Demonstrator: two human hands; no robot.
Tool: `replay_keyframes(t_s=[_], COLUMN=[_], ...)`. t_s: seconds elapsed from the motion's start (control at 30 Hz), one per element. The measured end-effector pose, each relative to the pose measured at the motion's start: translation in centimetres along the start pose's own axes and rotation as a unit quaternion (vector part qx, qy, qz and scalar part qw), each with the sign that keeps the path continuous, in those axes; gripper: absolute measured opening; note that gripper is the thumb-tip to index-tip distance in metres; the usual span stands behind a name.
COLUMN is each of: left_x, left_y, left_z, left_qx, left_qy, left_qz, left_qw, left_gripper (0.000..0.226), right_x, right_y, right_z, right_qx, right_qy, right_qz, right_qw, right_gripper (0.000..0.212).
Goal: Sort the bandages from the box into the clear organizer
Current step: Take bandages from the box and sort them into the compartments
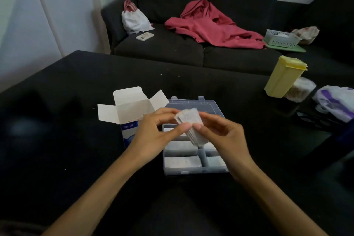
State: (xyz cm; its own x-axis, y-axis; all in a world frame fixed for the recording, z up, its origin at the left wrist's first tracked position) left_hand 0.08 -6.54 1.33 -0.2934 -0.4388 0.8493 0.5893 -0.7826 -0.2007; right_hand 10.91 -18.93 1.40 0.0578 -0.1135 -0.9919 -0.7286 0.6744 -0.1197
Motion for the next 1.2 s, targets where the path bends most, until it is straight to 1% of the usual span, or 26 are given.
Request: replay_keyframes(t_s=[0.03, 0.07, 0.13, 0.17, 0.23, 0.27, 0.33, 0.4, 0.47, 0.63, 0.7, 0.77, 0.87, 0.93, 1.07, 1.2], left_x=[-0.3, -0.6, -0.9, -1.0, -0.9, -0.8, -0.8, -0.7, -0.8, -1.1, -1.0, -1.0, -1.0, -1.1, -1.5, -1.7], left_y=[0.3, 0.6, 1.1, 1.2, 1.1, 1.0, 0.6, 0.3, 0.0, 0.2, 0.3, 0.3, 0.2, 0.2, 0.3, 0.6], left_z=[-0.1, -0.2, -0.5, -0.5, -0.3, -0.1, 0.1, 0.2, 0.3, 0.3, 0.4, 0.5, 0.8, 0.8, 0.9, 1.0], left_qx=[0.015, 0.032, 0.061, 0.070, 0.083, 0.080, 0.050, 0.020, 0.014, 0.047, 0.059, 0.056, 0.023, 0.011, 0.020, 0.039], left_qy=[-0.017, -0.040, -0.082, -0.094, -0.114, -0.123, -0.142, -0.157, -0.154, -0.110, -0.097, -0.104, -0.144, -0.154, -0.138, -0.121], left_qz=[-0.003, -0.009, -0.017, -0.024, -0.045, -0.057, -0.075, -0.078, -0.060, 0.000, 0.004, -0.001, -0.029, -0.039, -0.022, -0.004], left_qw=[1.000, 0.999, 0.995, 0.993, 0.989, 0.988, 0.986, 0.984, 0.986, 0.993, 0.994, 0.993, 0.989, 0.987, 0.990, 0.992], left_gripper=[0.019, 0.014, 0.006, 0.006, 0.012, 0.017, 0.022, 0.023, 0.026, 0.026, 0.024, 0.023, 0.018, 0.017, 0.012, 0.010], right_x=[0.5, 1.1, 1.6, 1.7, 1.7, 1.6, 1.5, 1.6, 1.5, 1.4, 1.5, 1.5, 1.2, 1.2, 1.5, 1.6], right_y=[0.0, 0.1, 0.1, 0.2, 0.3, 0.3, 0.3, 0.3, 0.3, 0.4, 0.5, 0.5, 0.4, 0.2, 0.3, 0.4], right_z=[0.4, 0.6, 0.9, 1.0, 1.0, 1.0, 1.1, 1.1, 1.0, 0.7, 0.7, 0.7, 0.8, 0.7, 0.6, 0.7], right_qx=[-0.006, -0.009, -0.008, -0.010, -0.032, -0.045, -0.056, -0.065, -0.069, -0.075, -0.076, -0.076, -0.075, -0.077, -0.084, -0.072], right_qy=[0.071, 0.123, 0.192, 0.216, 0.256, 0.274, 0.311, 0.341, 0.361, 0.371, 0.367, 0.365, 0.351, 0.341, 0.318, 0.303], right_qz=[0.013, 0.000, -0.016, 0.004, 0.075, 0.116, 0.177, 0.205, 0.212, 0.220, 0.221, 0.222, 0.185, 0.163, 0.111, 0.089], right_qw=[0.997, 0.992, 0.981, 0.976, 0.963, 0.954, 0.932, 0.915, 0.906, 0.899, 0.900, 0.901, 0.915, 0.923, 0.938, 0.946], right_gripper=[0.026, 0.025, 0.027, 0.027, 0.024, 0.022, 0.020, 0.017, 0.013, 0.010, 0.011, 0.011, 0.011, 0.012, 0.021, 0.019])
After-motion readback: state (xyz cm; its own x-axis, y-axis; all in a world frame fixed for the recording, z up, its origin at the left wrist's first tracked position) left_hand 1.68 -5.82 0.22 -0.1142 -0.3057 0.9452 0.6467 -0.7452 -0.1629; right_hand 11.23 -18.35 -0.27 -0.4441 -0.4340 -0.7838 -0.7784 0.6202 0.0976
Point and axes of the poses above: each hand's wrist, its own z-axis towards the middle knuckle, its own y-axis out of the palm, x = y × z, the point moved 2 cm from there along z, towards the middle knuckle, and after that the axes turned 15 degrees about y, right-handed, at the moved point
